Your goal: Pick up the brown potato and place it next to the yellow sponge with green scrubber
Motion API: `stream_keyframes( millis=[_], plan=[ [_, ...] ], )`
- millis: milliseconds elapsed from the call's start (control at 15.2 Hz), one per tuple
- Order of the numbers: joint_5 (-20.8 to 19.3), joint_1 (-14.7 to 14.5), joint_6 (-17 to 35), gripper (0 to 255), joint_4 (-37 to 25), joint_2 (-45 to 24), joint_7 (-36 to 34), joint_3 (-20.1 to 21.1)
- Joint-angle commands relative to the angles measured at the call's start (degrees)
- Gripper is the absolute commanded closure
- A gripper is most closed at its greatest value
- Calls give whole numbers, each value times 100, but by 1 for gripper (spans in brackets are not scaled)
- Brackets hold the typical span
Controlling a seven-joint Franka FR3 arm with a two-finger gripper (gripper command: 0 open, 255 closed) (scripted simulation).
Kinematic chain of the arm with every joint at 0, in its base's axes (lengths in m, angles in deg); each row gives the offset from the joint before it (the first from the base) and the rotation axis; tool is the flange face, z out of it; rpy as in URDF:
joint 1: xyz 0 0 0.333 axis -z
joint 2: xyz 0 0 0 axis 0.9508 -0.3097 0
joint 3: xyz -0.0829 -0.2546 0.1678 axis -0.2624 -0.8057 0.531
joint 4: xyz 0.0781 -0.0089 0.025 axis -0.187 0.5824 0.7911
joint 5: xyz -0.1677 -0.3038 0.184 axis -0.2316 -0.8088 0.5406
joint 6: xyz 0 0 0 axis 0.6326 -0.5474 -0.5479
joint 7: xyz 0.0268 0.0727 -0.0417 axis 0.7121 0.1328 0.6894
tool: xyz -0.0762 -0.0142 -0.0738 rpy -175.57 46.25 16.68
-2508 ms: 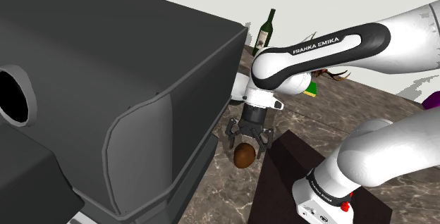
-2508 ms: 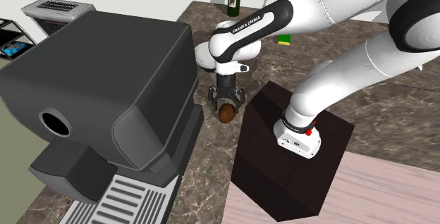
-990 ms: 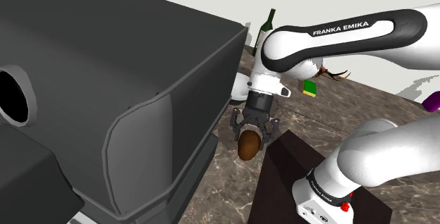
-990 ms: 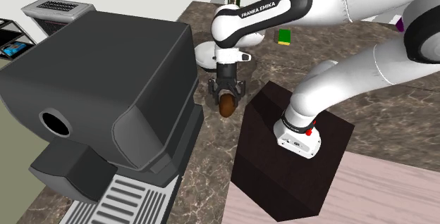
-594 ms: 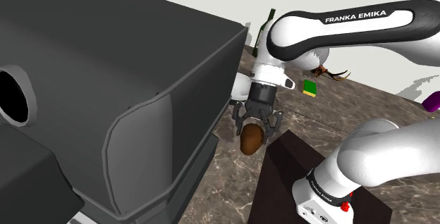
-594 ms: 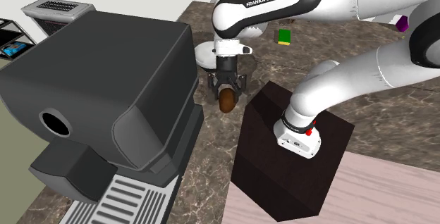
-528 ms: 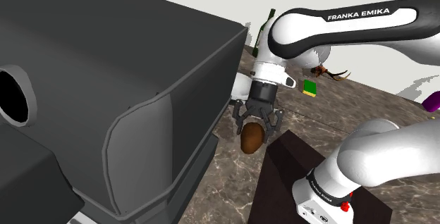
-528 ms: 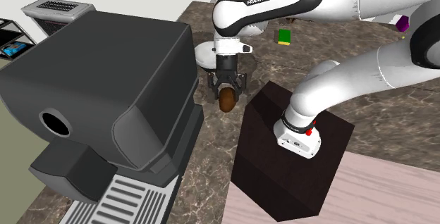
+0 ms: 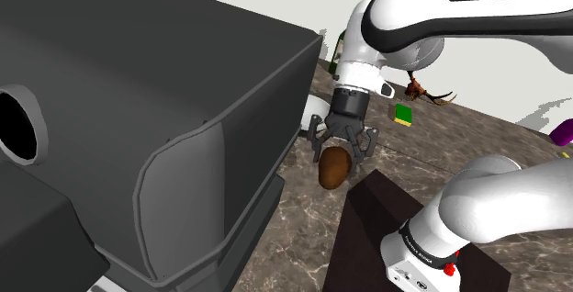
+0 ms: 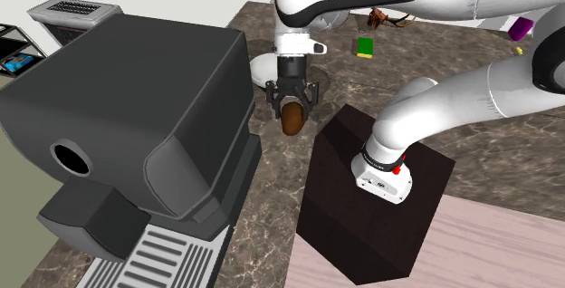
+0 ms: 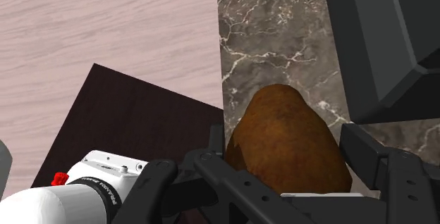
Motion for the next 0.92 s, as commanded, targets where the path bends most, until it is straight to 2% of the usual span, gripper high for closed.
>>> stream_keyframes(
  millis=[0,66,462,858],
  plan=[
    [-25,0,-154,255,-126,45,-80,-36],
    [-33,1,-195,255,-160,55,-99,-47],
    [-868,470,-567,255,-210,-37,651,-796],
    [-1685,920,-814,255,-516,-418,1414,-1485]
  ],
)
